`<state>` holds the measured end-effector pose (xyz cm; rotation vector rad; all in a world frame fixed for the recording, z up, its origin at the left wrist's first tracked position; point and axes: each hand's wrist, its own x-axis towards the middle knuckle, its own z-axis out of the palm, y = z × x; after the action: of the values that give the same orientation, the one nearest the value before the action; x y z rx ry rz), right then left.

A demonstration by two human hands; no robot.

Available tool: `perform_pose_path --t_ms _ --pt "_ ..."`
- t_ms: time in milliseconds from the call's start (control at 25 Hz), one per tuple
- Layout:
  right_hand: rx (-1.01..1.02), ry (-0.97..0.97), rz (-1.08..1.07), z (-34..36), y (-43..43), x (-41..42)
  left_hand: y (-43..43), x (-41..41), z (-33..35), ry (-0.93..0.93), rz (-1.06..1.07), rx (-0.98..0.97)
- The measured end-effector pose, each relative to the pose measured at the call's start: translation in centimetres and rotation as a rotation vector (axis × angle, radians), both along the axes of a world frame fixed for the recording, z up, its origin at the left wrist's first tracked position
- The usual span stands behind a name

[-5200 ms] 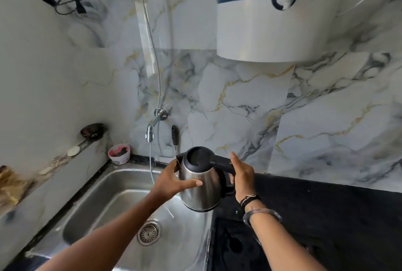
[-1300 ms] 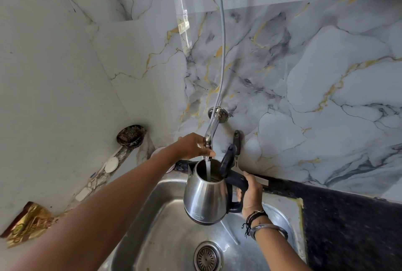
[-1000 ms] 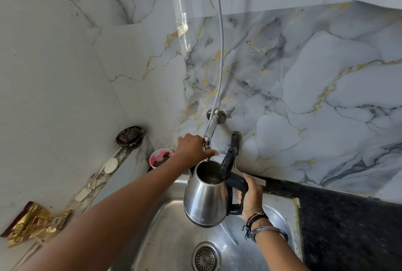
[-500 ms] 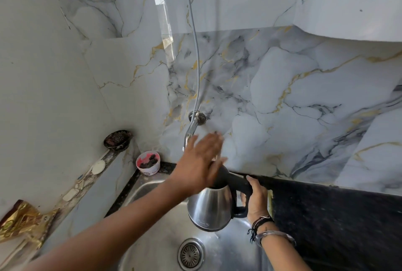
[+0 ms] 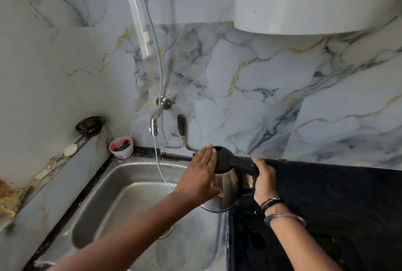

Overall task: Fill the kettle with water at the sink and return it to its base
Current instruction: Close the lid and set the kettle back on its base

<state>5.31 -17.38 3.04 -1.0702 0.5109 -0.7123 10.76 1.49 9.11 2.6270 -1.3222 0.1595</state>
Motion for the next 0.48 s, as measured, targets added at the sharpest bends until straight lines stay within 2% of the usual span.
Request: perform_pose_path --t_ms 120,240,480 --pt "-0.086 0.027 0.012 0.1 -3.0 -4.2 -2.0 -3.9 -0.8 0.034 -0.017 -0.068" --pt "-0.051 0.046 -0.024 -0.9 -5.5 -9.3 -3.8 -8.6 -2.6 0.083 -0.075 -0.16" --pt "0.061 0.106 -0.1 -5.0 -7.3 -17.2 -6.2 -14.9 -7.3 0.175 -0.151 -0.122"
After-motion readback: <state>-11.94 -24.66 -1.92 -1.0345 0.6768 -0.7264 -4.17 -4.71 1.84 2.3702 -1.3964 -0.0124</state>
